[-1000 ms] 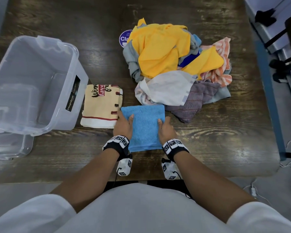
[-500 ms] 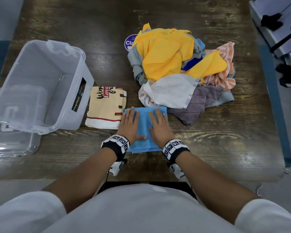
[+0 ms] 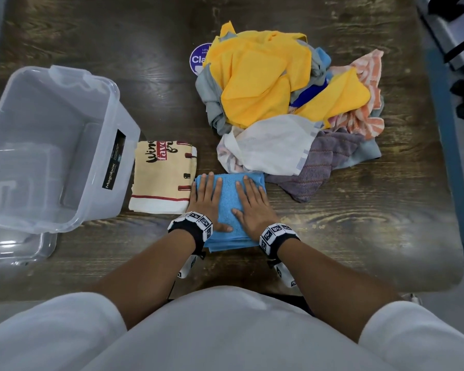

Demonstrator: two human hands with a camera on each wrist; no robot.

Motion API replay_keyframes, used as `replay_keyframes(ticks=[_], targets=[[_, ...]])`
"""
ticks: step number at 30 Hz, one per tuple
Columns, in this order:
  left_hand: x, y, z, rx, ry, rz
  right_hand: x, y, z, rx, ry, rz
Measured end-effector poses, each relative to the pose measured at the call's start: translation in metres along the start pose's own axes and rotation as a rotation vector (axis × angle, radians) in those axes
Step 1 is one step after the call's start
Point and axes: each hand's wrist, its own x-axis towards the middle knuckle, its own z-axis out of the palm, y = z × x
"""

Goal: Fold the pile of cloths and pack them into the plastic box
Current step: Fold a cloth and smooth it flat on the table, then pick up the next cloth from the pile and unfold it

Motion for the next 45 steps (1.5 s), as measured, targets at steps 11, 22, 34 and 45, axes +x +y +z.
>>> replay_keyframes(ticks=[11,22,34,45], targets=[[0.009,0.002,-0.007,-0.002,-0.136,-0.046,0.006,-0.003,-0.006,0.019,-0.073,0.014],[0.002,0.022,-0.044,0.011,-0.031,-0.102,0.028,0.005,-0.084,0.213,-0.112,-0.03],[0.037,0.013,-0.065,-0.095,-0.114,-0.113,0.099,0.013,-0.171,0.082,0.157,0.118],[0.057,0.029,-0.074,0.037,-0.177,-0.111,0.173,0.009,-0.192,-0.001,0.139,0.192]])
